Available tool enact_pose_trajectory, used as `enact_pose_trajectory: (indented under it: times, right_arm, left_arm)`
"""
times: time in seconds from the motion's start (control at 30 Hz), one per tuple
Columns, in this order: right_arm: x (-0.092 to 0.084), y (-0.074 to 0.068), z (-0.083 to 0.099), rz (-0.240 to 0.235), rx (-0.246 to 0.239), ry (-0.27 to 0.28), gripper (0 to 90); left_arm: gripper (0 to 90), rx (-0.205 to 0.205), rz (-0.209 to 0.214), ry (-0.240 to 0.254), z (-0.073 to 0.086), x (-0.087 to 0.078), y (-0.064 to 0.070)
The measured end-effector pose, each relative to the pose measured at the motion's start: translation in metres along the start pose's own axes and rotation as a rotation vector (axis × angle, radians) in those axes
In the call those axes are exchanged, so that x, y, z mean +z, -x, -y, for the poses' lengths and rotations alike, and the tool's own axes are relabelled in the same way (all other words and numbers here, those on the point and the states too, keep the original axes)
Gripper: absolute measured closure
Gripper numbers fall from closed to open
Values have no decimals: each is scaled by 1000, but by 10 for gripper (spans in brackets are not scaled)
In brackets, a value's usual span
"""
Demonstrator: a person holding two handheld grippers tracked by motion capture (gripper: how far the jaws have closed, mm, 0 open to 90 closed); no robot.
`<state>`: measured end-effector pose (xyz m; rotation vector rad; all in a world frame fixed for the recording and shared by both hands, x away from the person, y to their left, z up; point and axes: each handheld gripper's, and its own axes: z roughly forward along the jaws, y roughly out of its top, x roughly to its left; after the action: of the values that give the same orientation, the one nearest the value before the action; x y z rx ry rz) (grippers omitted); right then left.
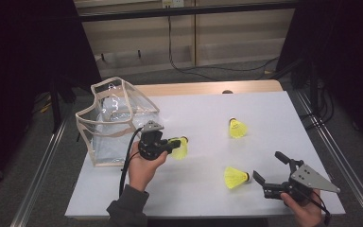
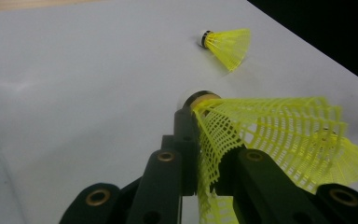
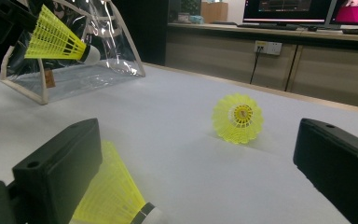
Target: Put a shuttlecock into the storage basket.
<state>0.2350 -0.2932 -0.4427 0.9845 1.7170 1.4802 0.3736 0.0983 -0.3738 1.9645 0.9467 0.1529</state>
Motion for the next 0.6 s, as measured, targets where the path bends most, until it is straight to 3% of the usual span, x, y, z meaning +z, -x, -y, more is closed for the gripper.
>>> enact_pose_trajectory:
  times: [0.6]
  right_arm:
    - [0, 0, 0, -2, -1, 2, 12]
  left_arm:
    - [840, -28, -3, 10, -9, -2, -5]
